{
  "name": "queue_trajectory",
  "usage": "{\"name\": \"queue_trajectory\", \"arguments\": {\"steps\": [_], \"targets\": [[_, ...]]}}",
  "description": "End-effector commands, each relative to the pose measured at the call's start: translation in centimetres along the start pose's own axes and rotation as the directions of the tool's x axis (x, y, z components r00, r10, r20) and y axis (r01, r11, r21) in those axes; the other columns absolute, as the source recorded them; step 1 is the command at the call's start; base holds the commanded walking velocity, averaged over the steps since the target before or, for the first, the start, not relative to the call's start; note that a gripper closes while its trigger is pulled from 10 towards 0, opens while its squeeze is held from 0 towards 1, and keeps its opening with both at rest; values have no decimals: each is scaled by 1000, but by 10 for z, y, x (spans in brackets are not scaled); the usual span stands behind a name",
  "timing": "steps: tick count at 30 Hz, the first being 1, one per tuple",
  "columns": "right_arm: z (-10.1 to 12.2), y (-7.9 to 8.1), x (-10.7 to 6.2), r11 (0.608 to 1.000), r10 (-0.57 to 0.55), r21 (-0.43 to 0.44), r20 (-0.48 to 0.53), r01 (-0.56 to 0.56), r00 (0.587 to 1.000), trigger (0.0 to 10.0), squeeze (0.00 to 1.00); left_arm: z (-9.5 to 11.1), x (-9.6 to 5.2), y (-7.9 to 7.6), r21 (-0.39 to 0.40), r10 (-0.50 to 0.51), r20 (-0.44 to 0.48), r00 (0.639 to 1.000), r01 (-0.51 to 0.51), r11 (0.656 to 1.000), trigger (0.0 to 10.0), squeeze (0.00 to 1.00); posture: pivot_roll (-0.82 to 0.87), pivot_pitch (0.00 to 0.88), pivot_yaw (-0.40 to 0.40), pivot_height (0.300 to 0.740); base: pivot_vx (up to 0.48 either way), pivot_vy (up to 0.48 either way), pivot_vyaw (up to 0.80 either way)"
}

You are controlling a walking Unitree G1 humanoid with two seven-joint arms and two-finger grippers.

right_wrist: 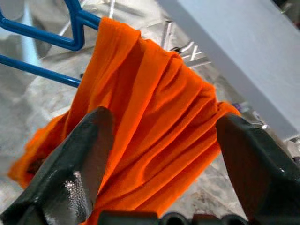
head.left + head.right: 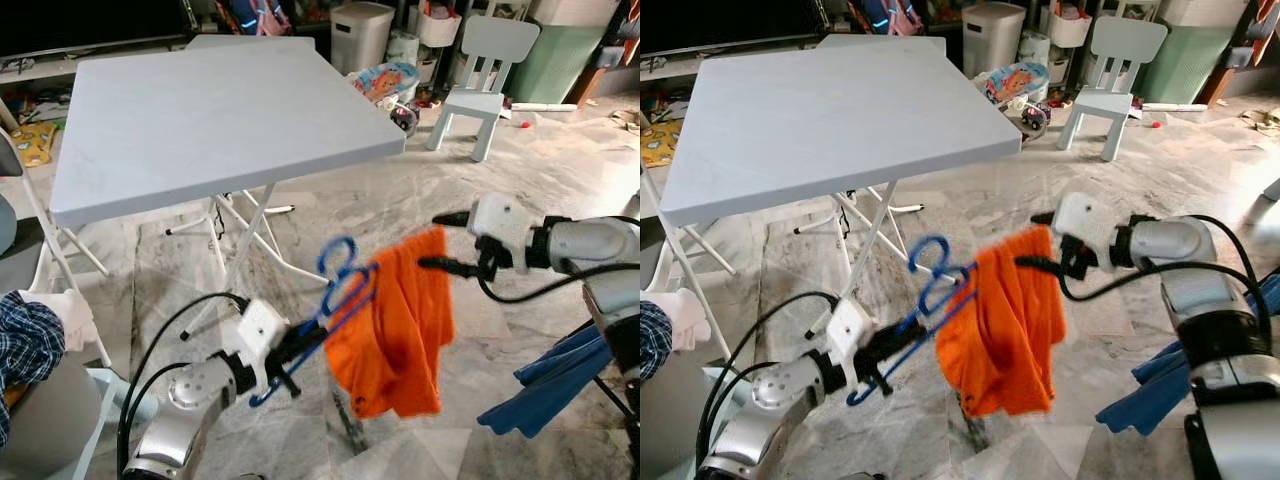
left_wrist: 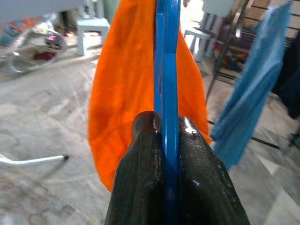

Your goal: Hang hanger

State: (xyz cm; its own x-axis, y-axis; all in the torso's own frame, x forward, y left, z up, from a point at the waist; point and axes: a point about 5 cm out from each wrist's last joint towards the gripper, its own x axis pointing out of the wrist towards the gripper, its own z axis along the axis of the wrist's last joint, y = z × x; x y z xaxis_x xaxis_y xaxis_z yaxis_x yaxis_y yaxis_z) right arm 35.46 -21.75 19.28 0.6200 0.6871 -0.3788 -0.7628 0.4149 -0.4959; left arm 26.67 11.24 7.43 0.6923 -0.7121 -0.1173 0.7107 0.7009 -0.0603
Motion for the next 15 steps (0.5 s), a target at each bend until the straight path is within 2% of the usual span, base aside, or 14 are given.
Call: {"name": "queue_trajectory", "arguments": {"steps": [1, 3, 6, 7, 8, 9, 10, 11, 13, 14, 15], "targets": [[-3, -3, 1, 997, -66, 42, 1, 66, 998, 10000, 1000, 6, 1, 3, 12, 15, 36, 999, -15, 1000, 0, 0, 6, 39, -46, 740, 0, 0, 0], [-8, 2, 10, 979, -150, 140, 11, 147, 989, 10000, 1000, 9, 4, 1, -3, -2, 49, 999, 2, 1000, 0, 0, 6, 41, -46, 740, 0, 0, 0], [-13, 12, 24, 924, -259, 295, 23, 241, 966, 10000, 1000, 17, 8, -6, -2, -33, 74, 997, 34, 999, 0, 0, 10, 42, -44, 740, 0, 0, 0], [-13, 12, 24, 924, -259, 295, 23, 241, 966, 10000, 1000, 17, 8, -6, -2, -33, 74, 997, 34, 999, 0, 0, 10, 42, -44, 740, 0, 0, 0], [-17, 21, 32, 894, -276, 371, 13, 251, 961, 10000, 157, 20, 10, -8, 4, -44, 81, 996, 44, 999, 0, 0, 14, 42, -39, 740, 0, 0, 0], [-20, 26, 36, 875, -291, 403, -4, 268, 957, 10000, 0, 21, 11, -8, 9, -45, 85, 995, 45, 999, 0, 0, 16, 41, -38, 740, 0, 0, 0], [-25, 32, 43, 836, -325, 453, -45, 309, 945, 10000, 0, 24, 13, -9, 15, -50, 91, 995, 49, 999, 0, 0, 22, 40, -34, 740, 0, 0, 0], [-25, 32, 43, 836, -325, 453, -45, 309, 945, 10000, 0, 24, 13, -9, 15, -50, 91, 995, 49, 999, 0, 0, 22, 40, -34, 740, 0, 0, 0], [-26, 41, 50, 802, -374, 480, -59, 355, 925, 10000, 0, 27, 14, -10, 25, -63, 94, 994, 60, 998, 0, 0, 26, 40, -29, 740, 0, 0, 0], [-26, 41, 50, 802, -374, 480, -59, 355, 925, 10000, 0, 27, 14, -10, 25, -63, 94, 994, 60, 998, 0, 0, 26, 40, -29, 740, 0, 0, 0], [-26, 42, 53, 733, -446, 549, -59, 402, 893, 10000, 1000, 28, 14, -9, 27, -64, 92, 994, 62, 998, 0, 0, 27, 39, -24, 740, 0, 0, 0]]}}
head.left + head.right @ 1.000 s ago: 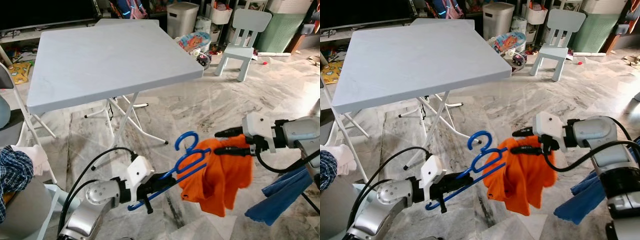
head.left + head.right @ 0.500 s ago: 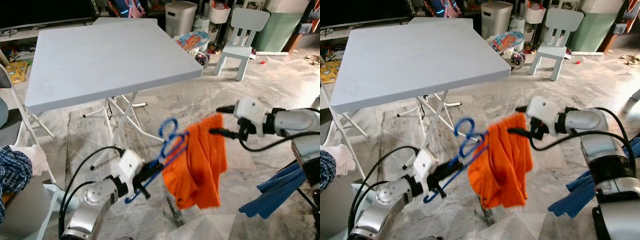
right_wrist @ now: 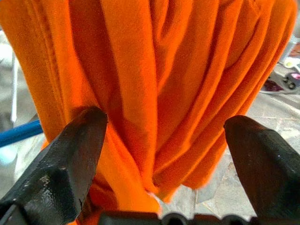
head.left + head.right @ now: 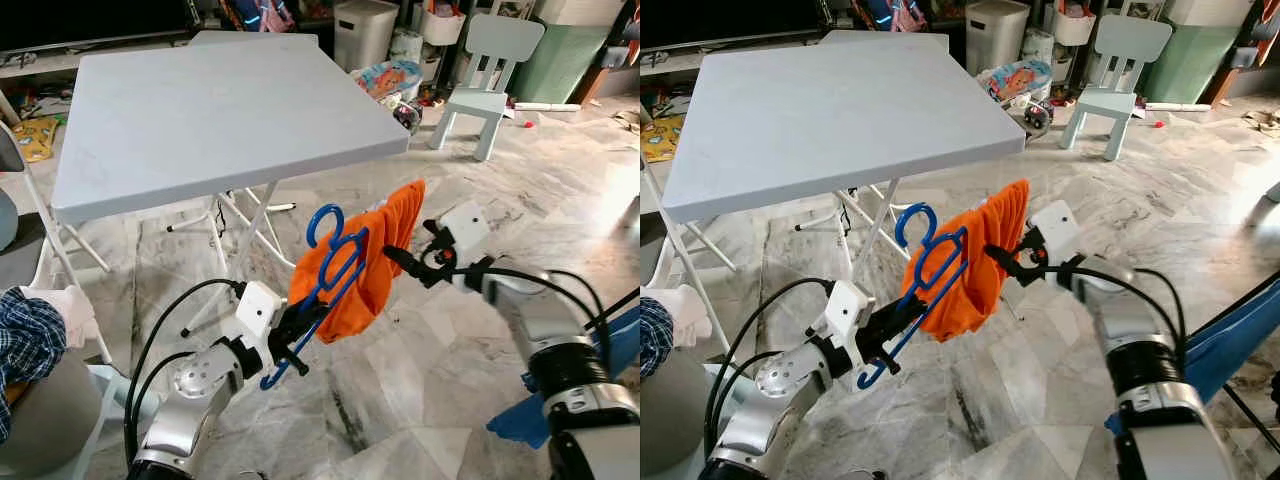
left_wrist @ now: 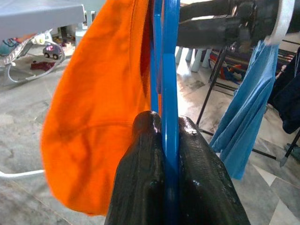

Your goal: Hang hanger

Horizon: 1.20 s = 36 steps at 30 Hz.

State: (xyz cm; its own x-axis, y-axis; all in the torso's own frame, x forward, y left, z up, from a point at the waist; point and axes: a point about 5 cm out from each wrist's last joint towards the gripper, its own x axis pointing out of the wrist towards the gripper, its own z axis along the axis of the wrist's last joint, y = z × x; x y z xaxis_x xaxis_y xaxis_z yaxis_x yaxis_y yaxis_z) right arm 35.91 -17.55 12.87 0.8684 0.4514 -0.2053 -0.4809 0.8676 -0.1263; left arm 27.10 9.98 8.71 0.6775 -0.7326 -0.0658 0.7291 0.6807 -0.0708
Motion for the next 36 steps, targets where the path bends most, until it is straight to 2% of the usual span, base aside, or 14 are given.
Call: {"name": "queue_trajectory", "arguments": {"steps": [1, 6, 8, 11, 15, 20, 25, 26, 27, 28, 29, 30, 31, 36], "targets": [[2, -2, -1, 993, -82, 83, 42, 78, 996, 10000, 1000, 14, 4, -2, 33, -38, 39, 999, 36, 999, 0, 0, 28, 39, -20, 740, 0, 0, 0], [1, 4, -1, 989, -124, 89, 63, 118, 990, 10000, 1000, 12, 3, 0, 42, -51, 15, 999, 50, 998, 0, 0, 27, 37, -11, 740, 0, 0, 0], [3, 10, 0, 990, -93, 109, 78, 84, 993, 10000, 1000, 10, 3, -1, 32, -63, 6, 998, 63, 998, 0, 0, 26, 37, -9, 740, 0, 0, 0], [5, 20, -2, 999, -1, 32, 88, -2, 996, 10000, 1000, 8, 3, -1, 30, -71, -12, 997, 71, 997, 0, 0, 26, 35, -6, 740, 0, 0, 0], [4, 14, -11, 993, 65, -102, 83, -57, 994, 10000, 1000, 9, 3, 3, 33, -67, -16, 998, 68, 997, 0, 0, 28, 34, -5, 740, 0, 0, 0], [4, 5, -24, 987, 134, -92, 62, -128, 989, 10000, 1000, 9, 2, 5, 37, -66, -23, 998, 67, 997, 0, 0, 31, 32, -6, 740, 0, 0, 0], [0, 6, -19, 994, 87, -70, 60, -83, 994, 9686, 1000, 9, 4, -4, 15, -125, -14, 992, 125, 992, 0, 0, 25, 30, -10, 740, 0, 0, 0], [-1, 9, -18, 995, 84, -62, 61, -80, 995, 4824, 686, 10, 4, -6, 7, -136, -10, 991, 136, 991, 0, 0, 25, 31, -10, 740, 0, 0, 0], [-2, 12, -16, 995, 86, -57, 64, -82, 994, 3412, 176, 10, 4, -8, 2, -149, -8, 989, 149, 989, 0, 0, 25, 31, -10, 740, 0, 0, 0], [-3, 17, -15, 994, 102, -44, 66, -99, 993, 2314, 0, 10, 4, -11, -2, -167, -7, 986, 167, 986, 0, 0, 25, 31, -11, 740, 0, 0, 0], [-3, 20, -14, 993, 114, -36, 67, -112, 991, 2314, 0, 10, 4, -13, -4, -179, -6, 984, 179, 984, 0, 0, 25, 31, -11, 740, 0, 0, 0], [-4, 24, -12, 993, 118, -38, 71, -115, 991, 3255, 0, 10, 4, -15, -7, -186, -5, 983, 186, 983, 0, 0, 27, 32, -12, 740, 0, 0, 0], [-4, 26, -11, 994, 112, -26, 73, -110, 991, 0, 0, 10, 4, -16, -8, -192, -5, 981, 192, 981, 0, 0, 28, 32, -13, 740, 0, 0, 0], [-1, 21, -8, 998, 62, -5, 90, -62, 994, 0, 0, 11, 2, -14, -6, -191, -7, 982, 190, 982, 0, 0, 29, 33, -21, 740, 0, 0, 0]]}}
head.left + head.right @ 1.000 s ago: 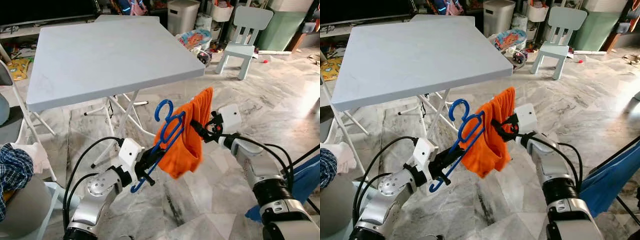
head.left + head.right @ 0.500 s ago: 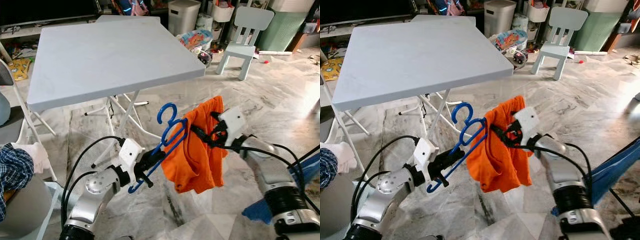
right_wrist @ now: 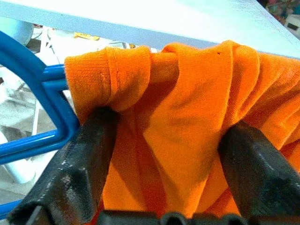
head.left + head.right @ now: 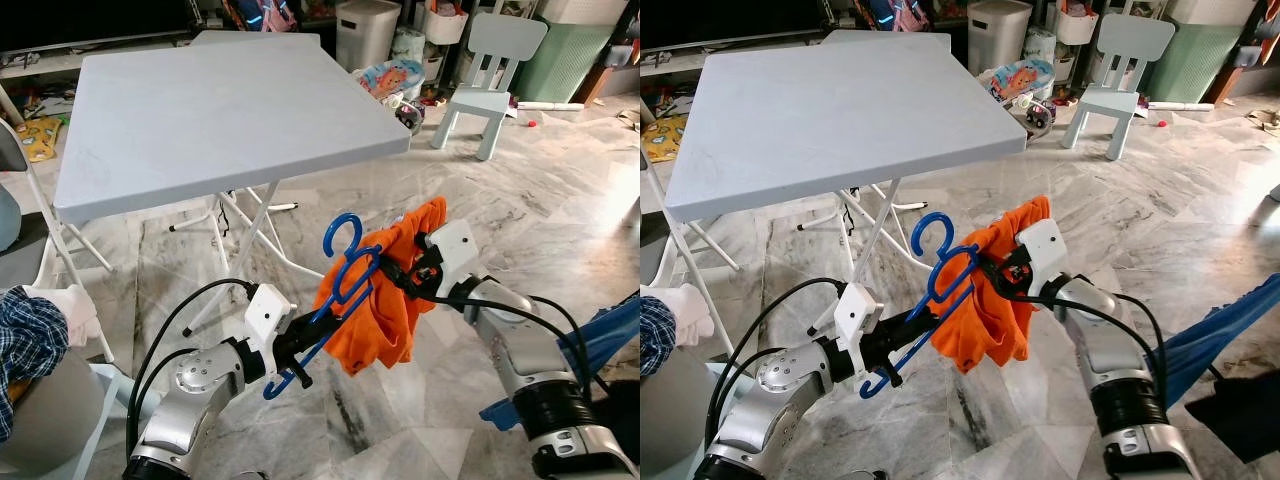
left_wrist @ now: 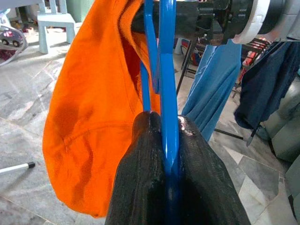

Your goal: Hang hanger

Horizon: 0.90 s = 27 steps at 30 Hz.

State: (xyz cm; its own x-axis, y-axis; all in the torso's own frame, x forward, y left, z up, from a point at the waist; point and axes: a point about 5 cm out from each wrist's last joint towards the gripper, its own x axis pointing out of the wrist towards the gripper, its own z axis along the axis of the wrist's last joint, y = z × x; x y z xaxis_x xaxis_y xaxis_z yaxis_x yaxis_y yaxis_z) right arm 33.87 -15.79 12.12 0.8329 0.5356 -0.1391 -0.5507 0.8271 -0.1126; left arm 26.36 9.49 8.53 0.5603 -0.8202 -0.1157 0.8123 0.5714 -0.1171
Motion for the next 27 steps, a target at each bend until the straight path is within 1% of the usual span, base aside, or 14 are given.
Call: {"name": "queue_trajectory", "arguments": {"steps": [1, 7, 10, 11, 14, 16, 17, 18, 21, 27], "targets": [[6, -8, 0, 1000, -24, 0, 14, 24, 1000, 0, 0, 14, 3, -5, 34, -49, 52, 997, 47, 998, 0, 0, 29, 33, -21, 740, 0, 0, 0], [11, -23, -6, 998, -58, -16, 17, 59, 998, 0, 0, 11, 1, -3, 30, -34, 45, 998, 32, 999, 0, 0, 16, 34, -29, 740, 0, 0, 0], [12, -29, -10, 998, -56, -19, 21, 56, 998, 0, 0, 11, 3, -1, 30, -24, 43, 999, 23, 999, 0, 0, 12, 33, -32, 740, 0, 0, 0], [12, -29, -11, 998, -53, -19, 21, 53, 998, 0, 0, 11, 3, -1, 30, -23, 43, 999, 22, 999, 0, 0, 12, 33, -32, 740, 0, 0, 0], [11, -30, -17, 999, 19, -28, 14, -19, 1000, 0, 0, 10, 2, 1, 31, -15, 40, 999, 14, 999, 0, 0, 7, 32, -34, 740, 0, 0, 0], [11, -31, -19, 999, 42, -17, 11, -41, 999, 0, 0, 10, 2, 2, 33, -13, 38, 999, 12, 999, 0, 0, 5, 31, -36, 740, 0, 0, 0], [11, -31, -21, 997, 72, -29, -1, -72, 997, 0, 0, 10, 2, 2, 35, -13, 36, 999, 12, 999, 0, 0, 3, 30, -36, 740, 0, 0, 0], [11, -33, -21, 997, 72, -41, -9, -72, 997, 0, 0, 10, 2, 3, 37, -13, 34, 999, 12, 999, 0, 0, 2, 29, -38, 740, 0, 0, 0], [12, -34, -20, 997, 71, -36, -7, -71, 997, 0, 0, 10, 3, 2, 36, -15, 34, 999, 14, 999, 0, 0, 4, 29, -42, 740, 0, 0, 0], [11, -32, -19, 996, 82, -33, -5, -82, 997, 0, 0, 9, 3, 0, 36, -19, 33, 999, 18, 999, 0, 0, 4, 29, -45, 740, 0, 0, 0]]}}
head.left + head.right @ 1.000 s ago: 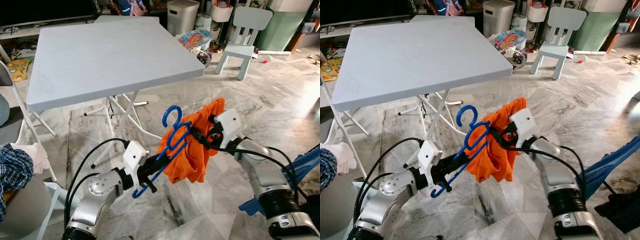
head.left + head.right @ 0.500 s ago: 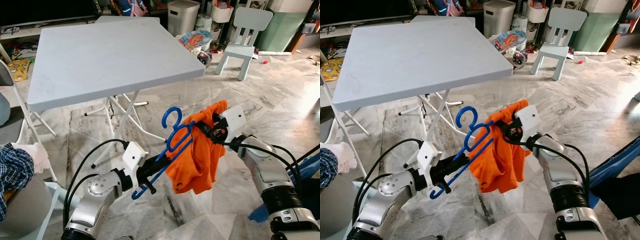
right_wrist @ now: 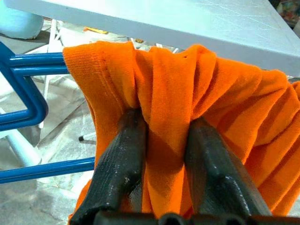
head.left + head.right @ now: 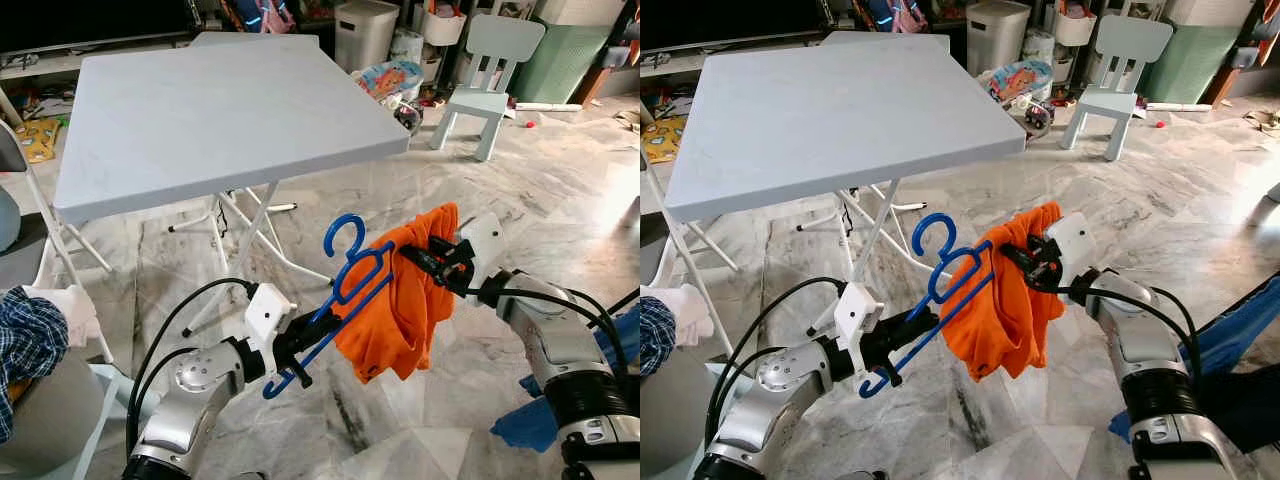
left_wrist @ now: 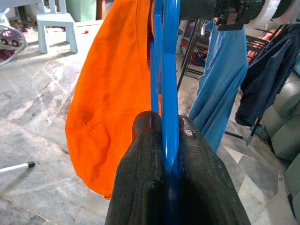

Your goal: Hang hanger

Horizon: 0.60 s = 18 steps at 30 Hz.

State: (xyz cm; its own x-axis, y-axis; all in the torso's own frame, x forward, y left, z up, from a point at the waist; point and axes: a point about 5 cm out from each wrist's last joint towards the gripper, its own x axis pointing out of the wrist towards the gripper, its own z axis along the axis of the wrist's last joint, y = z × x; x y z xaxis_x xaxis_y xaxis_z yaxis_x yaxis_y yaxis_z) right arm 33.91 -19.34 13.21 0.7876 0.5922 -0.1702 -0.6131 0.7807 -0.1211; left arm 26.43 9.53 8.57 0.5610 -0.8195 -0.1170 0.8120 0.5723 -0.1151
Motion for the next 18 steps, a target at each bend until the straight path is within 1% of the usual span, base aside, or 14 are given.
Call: {"name": "queue_trajectory", "arguments": {"steps": [1, 8, 16, 17, 18], "targets": [[5, 0, 2, 1000, 13, -9, 17, -12, 1000, 0, 0, 8, 3, -2, 31, -23, 35, 999, 22, 999, 0, 0, 5, 29, -46, 740, 0, 0, 0], [4, 0, 2, 1000, 6, 0, 18, -6, 1000, 0, 0, 7, 3, -4, 34, -31, 28, 999, 30, 999, 0, 0, 4, 30, -47, 740, 0, 0, 0], [8, -10, -4, 1000, -8, 11, 22, 7, 1000, 0, 0, 3, 1, 0, 55, -10, 7, 1000, 10, 998, 0, 0, 2, 32, -47, 740, 0, 0, 0], [9, -14, -7, 1000, -10, 14, 20, 10, 1000, 0, 0, 0, 0, 1, 65, 5, -13, 1000, -4, 998, 0, 0, 1, 32, -48, 740, 0, 0, 0], [9, -14, -7, 1000, -10, 14, 20, 10, 1000, 0, 0, 0, 0, 1, 65, 5, -13, 1000, -4, 998, 0, 0, 1, 32, -48, 740, 0, 0, 0]]}}
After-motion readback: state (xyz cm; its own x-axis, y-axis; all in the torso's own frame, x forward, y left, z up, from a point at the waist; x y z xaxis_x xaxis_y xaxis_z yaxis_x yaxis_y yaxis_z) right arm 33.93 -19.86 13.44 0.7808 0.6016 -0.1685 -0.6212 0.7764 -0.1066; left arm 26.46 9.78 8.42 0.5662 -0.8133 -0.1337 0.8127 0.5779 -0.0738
